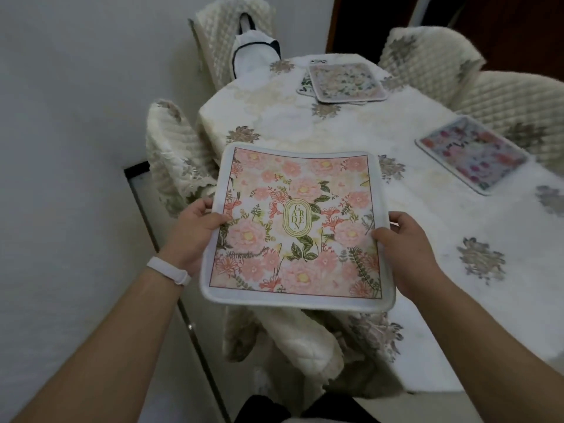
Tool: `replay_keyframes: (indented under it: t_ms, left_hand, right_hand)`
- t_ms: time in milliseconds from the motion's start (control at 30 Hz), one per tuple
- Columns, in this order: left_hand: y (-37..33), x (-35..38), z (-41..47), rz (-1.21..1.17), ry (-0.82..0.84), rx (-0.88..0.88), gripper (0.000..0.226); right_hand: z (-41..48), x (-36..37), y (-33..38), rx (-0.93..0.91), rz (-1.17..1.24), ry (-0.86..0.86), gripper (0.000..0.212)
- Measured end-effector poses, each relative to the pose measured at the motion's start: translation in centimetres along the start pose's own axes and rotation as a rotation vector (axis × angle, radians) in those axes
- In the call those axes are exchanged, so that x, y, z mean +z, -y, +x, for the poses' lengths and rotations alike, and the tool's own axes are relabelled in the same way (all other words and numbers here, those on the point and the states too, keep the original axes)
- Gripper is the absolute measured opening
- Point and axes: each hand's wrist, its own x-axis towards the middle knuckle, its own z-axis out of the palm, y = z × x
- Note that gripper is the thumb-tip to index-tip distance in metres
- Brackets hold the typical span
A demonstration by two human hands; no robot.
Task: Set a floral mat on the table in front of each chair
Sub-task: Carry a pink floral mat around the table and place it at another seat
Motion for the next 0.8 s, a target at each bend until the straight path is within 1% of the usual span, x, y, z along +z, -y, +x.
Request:
replay_keyframes:
  t_ms: [100,267,467,600,700,800]
  left_hand:
    - [-0.5,2.2,1.3,0.02,0.064,-0.014,0.014]
    - [-1.1,5.3,2.4,0.074,0.081,-0.019,0.012]
    - [-2.4,8.2,3.7,0.211,0.127,0.003,0.012]
    - [-2.0,10.3,5.2,0.275,0.195,-0.028,0.023]
    - [-1.4,11.8,6.9,0.326,0.222,-0.064,0.019]
    - [-0.4,13.5,9.4,0.373,0.275,-0.095,0.023]
  right_hand:
    - [0.1,-1.6,-0.6,0.023,0.049,-0.048,0.022]
    - [1.4,-3.6,-1.9,0.033,0.105,-0.091,0.021]
    - [3.1,-5.0,-3.6,0.051,0.188,-0.106,0.022]
    - [3.9,-6.0,-4.8,0.084,0.191,-0.156,0.022]
    - [4.3,-6.2,-5.7,0.125,0.195,-0.191,0.021]
    - [5.0,-6.0,-6.5,0.176,0.202,-0.26,0.02]
